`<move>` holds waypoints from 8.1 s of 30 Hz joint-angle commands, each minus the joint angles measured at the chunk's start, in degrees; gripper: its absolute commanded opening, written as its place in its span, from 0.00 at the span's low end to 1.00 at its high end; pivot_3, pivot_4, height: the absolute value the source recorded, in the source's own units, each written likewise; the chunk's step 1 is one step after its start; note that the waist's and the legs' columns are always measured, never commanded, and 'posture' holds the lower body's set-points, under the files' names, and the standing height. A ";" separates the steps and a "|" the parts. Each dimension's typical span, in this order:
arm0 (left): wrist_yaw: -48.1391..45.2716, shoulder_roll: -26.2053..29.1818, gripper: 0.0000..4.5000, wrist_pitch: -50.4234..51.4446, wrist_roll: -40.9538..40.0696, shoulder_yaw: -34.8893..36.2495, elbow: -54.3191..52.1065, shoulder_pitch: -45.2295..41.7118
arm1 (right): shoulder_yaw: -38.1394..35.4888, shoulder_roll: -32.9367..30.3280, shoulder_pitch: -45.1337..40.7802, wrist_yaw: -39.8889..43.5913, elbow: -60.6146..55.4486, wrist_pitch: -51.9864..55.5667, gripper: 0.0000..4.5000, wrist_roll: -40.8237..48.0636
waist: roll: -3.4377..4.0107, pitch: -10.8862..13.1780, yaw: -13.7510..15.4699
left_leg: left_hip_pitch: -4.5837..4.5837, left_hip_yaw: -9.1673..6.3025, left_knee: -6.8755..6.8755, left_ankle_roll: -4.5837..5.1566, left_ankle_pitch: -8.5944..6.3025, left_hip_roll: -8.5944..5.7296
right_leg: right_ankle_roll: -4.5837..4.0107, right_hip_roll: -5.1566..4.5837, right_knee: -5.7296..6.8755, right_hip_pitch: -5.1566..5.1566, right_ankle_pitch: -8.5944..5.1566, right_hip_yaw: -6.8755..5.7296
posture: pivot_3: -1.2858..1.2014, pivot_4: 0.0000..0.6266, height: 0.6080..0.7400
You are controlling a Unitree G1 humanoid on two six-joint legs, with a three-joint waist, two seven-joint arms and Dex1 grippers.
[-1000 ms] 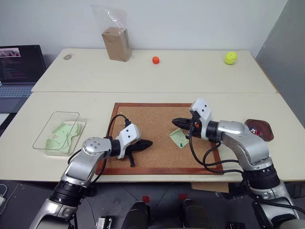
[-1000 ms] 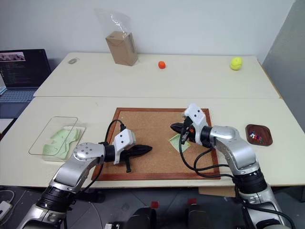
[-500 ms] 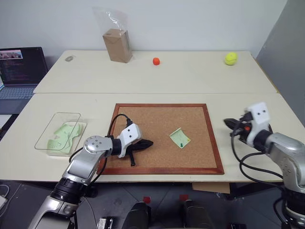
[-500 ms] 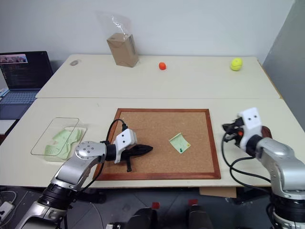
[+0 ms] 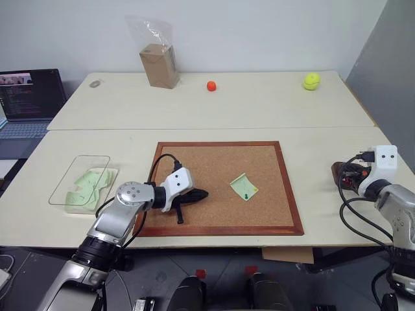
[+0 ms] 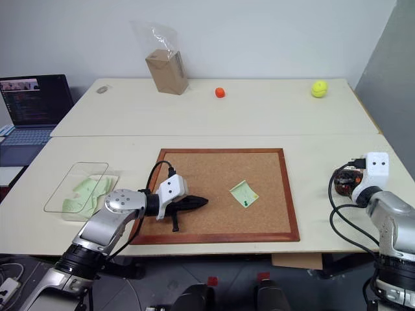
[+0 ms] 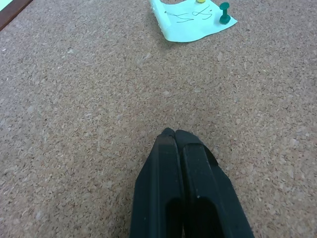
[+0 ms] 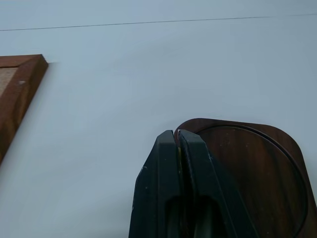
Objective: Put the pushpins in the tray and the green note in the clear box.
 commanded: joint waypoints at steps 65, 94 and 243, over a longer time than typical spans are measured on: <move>1.24 1.46 0.00 1.99 4.38 -1.71 2.04 1.22 | 33.02 5.78 -1.47 27.32 1.63 -31.12 0.56 -6.91 | 0.01 0.01 0.03 | -0.02 -0.43 -0.05 0.02 -0.01 0.03 | 0.26 0.01 -0.13 0.00 -0.16 -0.08 | 0.52 0.24 1.00; 0.87 1.72 0.00 2.30 4.22 -1.92 1.09 2.30 | 24.99 5.71 0.14 28.36 -8.07 -23.39 0.01 5.30 | 0.01 0.04 0.04 | -0.07 -0.46 -0.08 0.01 -0.02 0.04 | 0.29 0.01 -0.15 -0.04 -0.19 -0.09 | 0.52 0.24 1.00; 4.55 -2.38 0.49 -7.00 -2.38 9.79 -11.13 -1.52 | 27.11 1.76 -7.33 31.24 -14.05 -20.33 0.00 3.62 | -0.71 0.73 0.16 | -1.07 -0.52 -0.22 -0.07 0.00 0.00 | 0.12 -0.17 -0.39 -0.92 -0.09 -0.14 | 0.52 0.24 1.00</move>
